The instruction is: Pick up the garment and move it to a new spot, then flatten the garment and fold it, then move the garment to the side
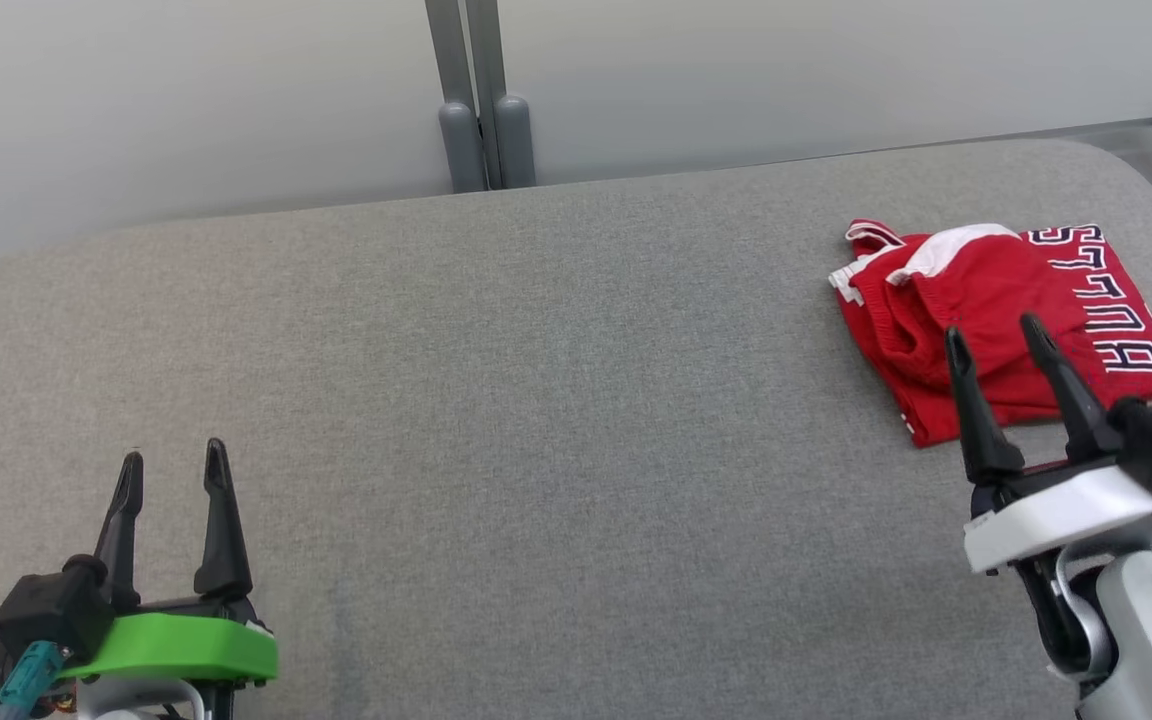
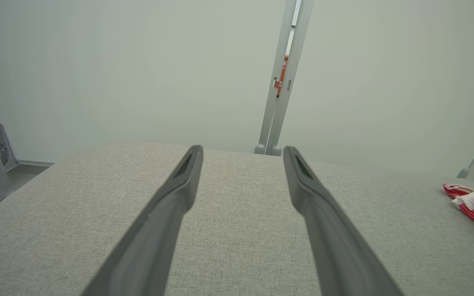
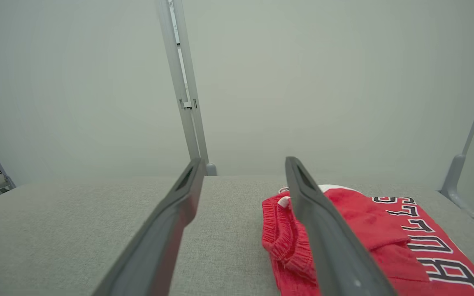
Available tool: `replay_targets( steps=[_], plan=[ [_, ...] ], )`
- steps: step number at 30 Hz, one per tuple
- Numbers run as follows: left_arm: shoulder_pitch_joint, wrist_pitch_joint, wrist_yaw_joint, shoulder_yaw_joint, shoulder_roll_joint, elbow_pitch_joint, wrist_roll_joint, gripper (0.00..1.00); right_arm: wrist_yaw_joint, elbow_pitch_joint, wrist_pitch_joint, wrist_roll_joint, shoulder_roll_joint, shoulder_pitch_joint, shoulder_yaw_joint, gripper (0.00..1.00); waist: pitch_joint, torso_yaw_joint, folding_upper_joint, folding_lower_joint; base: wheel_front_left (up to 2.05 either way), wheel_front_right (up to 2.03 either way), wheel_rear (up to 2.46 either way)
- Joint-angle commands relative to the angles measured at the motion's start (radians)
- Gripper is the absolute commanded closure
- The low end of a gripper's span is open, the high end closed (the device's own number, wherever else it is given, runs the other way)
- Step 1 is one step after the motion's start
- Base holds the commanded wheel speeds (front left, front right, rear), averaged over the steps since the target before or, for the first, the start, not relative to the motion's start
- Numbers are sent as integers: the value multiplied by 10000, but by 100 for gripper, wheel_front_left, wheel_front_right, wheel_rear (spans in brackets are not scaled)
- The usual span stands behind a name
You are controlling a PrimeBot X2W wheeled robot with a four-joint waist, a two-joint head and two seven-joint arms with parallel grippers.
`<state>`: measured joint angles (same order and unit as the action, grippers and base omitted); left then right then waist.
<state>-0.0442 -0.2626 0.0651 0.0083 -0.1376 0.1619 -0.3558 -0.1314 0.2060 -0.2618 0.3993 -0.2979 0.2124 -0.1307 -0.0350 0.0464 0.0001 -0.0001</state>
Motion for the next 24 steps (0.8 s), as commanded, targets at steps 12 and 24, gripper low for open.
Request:
replay_targets(
  steps=[12, 24],
  plan=[
    [334, -23, 493, 223, 394, 480, 1262, 0, 15, -415, -28, -737, 839, -1226, 518, 0, 149, -3, -1, 1, 0, 0, 0],
    [249, -23, 642, 144, 521, 609, 1517, 0, 15, -256, -29, -798, 872, -928, 428, 0, 133, 5, -1, 1, 0, 0, 0]
  ],
)
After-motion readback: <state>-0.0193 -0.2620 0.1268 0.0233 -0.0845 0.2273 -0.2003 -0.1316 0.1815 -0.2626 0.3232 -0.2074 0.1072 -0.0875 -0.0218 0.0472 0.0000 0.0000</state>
